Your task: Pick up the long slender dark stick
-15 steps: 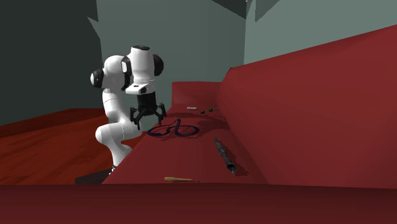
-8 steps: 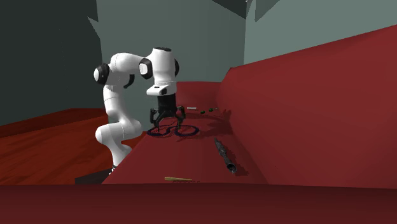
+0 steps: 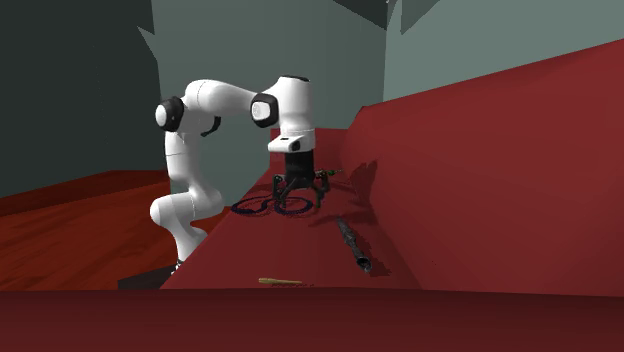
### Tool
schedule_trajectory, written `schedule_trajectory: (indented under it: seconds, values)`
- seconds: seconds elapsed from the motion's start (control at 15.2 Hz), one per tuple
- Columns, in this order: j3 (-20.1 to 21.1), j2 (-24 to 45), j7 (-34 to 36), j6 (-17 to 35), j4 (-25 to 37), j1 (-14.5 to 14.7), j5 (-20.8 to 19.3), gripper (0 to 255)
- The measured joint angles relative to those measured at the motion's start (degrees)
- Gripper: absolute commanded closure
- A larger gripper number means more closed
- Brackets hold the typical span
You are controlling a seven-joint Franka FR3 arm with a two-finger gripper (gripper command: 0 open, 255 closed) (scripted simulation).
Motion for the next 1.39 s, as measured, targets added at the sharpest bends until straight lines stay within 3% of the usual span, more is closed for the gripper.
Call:
schedule_trajectory:
  seconds: [0.26, 0.66, 1.19, 1.25, 1.39]
  values:
    - [2.11, 8.64, 6.37, 0.89, 8.48, 0.34, -3.57, 0]
    - [3.88, 22.2, 15.74, -0.3, 23.51, 3.17, -10.13, 0]
    - [3.67, 23.15, 16.46, 4.47, 19.73, 3.15, -10.69, 0]
    - [3.67, 23.19, 16.48, 4.61, 19.65, 3.16, -10.71, 255]
    - [3.66, 23.22, 16.47, 4.73, 19.57, 3.15, -10.73, 255]
